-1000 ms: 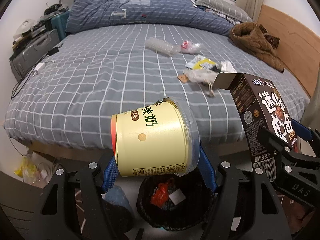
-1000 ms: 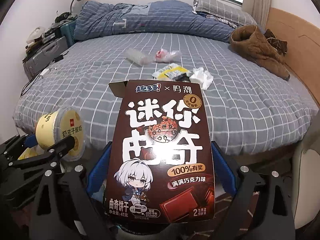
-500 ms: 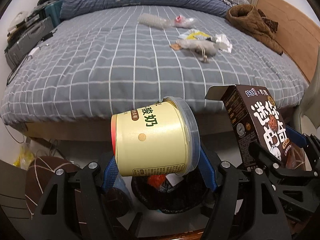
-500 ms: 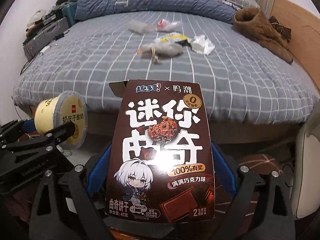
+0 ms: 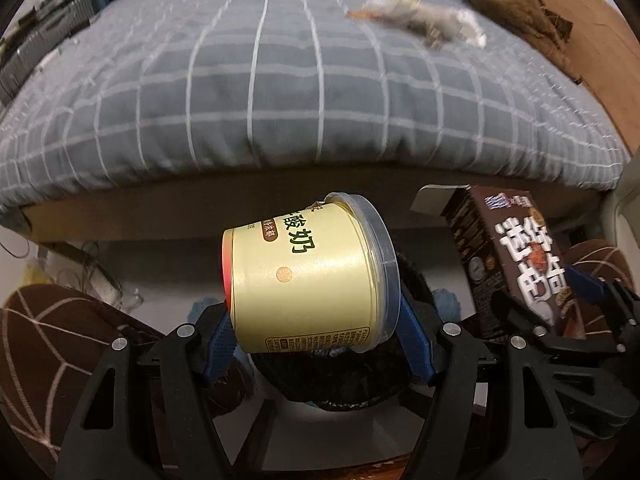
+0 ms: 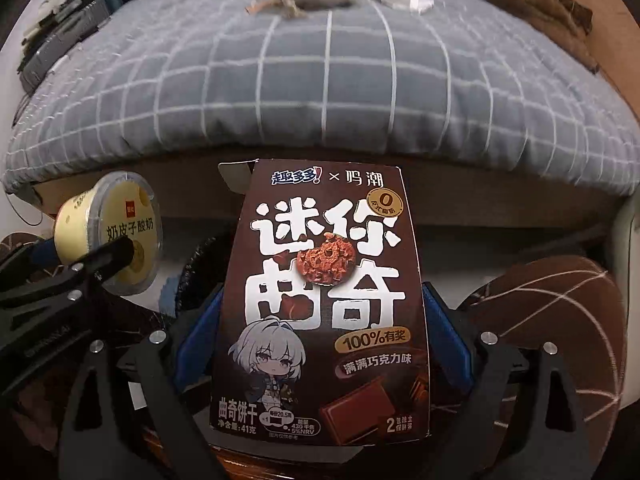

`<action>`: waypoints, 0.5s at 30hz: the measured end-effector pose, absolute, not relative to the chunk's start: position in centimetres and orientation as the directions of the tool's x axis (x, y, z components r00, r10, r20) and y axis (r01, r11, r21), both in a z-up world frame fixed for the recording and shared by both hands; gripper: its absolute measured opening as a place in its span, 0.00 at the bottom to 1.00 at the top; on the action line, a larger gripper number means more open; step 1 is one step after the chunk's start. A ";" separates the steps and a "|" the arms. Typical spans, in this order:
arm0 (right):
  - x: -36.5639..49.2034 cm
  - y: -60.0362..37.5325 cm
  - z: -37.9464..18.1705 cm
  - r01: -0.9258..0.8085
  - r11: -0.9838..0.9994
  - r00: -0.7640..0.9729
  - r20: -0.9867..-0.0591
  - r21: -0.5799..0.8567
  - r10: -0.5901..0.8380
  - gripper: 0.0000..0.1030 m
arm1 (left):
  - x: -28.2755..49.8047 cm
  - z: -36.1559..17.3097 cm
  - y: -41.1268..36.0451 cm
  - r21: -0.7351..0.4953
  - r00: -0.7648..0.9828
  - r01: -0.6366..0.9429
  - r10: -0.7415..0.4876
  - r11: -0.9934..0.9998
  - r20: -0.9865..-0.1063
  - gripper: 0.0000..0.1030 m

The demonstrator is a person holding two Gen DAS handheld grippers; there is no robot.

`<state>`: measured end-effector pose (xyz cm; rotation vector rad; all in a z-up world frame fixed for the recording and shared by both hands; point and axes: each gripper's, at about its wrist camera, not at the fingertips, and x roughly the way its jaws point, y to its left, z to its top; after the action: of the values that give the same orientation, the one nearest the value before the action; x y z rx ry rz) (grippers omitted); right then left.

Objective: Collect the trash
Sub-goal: 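Carry the yogurt cup and snack box down over the black bin with both tools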

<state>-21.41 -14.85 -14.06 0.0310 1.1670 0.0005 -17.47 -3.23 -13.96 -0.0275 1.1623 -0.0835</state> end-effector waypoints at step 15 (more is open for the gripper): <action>-19.3 -13.5 -18.7 0.034 0.999 0.271 -0.962 -0.008 -0.017 0.86 | -13.8 -19.6 -3.6 -0.074 0.266 0.058 -0.087 0.996 -0.960 0.66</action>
<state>-19.32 -13.48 -18.70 0.0148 1.2954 -0.0339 -13.76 -3.59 -19.61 -0.0259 1.2975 -0.0974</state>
